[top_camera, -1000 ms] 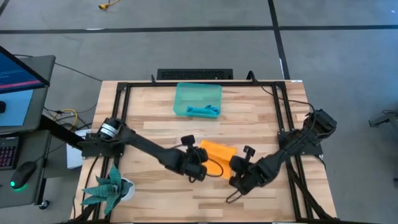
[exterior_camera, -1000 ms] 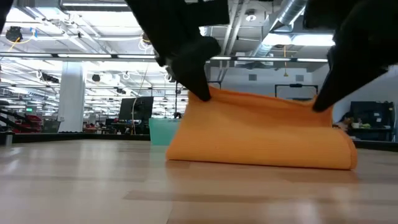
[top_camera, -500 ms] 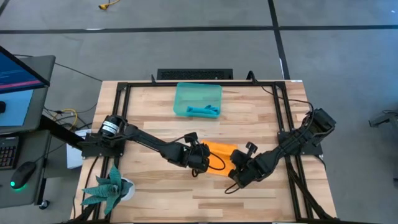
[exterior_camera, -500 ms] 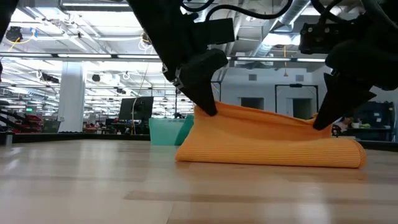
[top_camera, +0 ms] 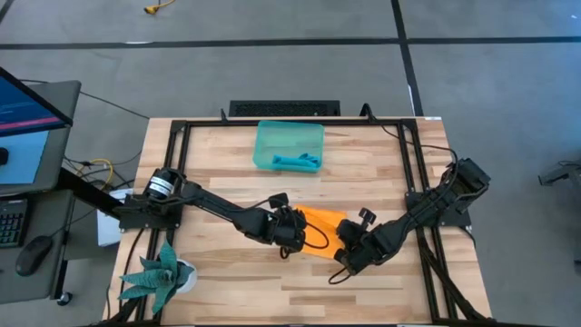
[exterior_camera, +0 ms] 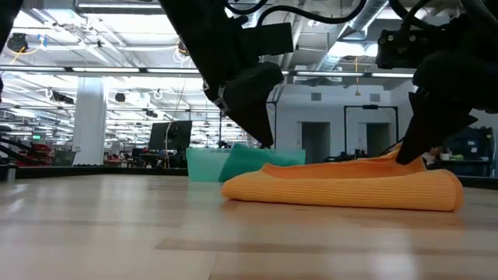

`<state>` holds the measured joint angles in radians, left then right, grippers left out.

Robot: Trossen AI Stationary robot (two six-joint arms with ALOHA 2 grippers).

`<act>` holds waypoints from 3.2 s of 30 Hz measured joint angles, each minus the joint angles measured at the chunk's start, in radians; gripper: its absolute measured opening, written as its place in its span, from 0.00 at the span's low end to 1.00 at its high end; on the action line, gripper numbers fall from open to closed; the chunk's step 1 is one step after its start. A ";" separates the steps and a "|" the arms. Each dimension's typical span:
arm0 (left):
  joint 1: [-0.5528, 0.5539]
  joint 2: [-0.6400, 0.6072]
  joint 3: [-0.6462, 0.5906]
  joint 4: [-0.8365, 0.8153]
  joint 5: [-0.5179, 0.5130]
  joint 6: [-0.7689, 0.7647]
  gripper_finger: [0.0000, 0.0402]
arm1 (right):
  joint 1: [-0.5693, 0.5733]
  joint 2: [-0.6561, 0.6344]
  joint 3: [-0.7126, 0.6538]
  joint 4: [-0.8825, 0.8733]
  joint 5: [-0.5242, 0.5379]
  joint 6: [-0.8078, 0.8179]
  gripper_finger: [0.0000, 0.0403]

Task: Roll microfiber towels into tight, uniform cylinder then place into a basket
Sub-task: Fold the yellow microfiber cloth

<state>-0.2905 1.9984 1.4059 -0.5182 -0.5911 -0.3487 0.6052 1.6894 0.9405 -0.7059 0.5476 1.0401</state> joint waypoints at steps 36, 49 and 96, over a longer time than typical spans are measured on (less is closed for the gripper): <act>0.000 -0.001 -0.099 0.388 0.219 0.190 0.38 | -0.110 -0.358 0.096 -0.407 0.253 -0.097 0.27; 0.032 -0.001 -0.151 0.425 0.278 0.136 0.38 | -0.111 -0.278 0.096 -0.413 0.246 -0.108 0.27; 0.042 0.063 -0.133 0.600 0.439 0.078 0.38 | -0.183 -0.268 0.096 -0.364 0.238 -0.160 0.27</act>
<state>-0.2480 2.0611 1.2728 0.0821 -0.1517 -0.2710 0.4222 1.4215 1.0363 -1.0698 0.7861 0.8803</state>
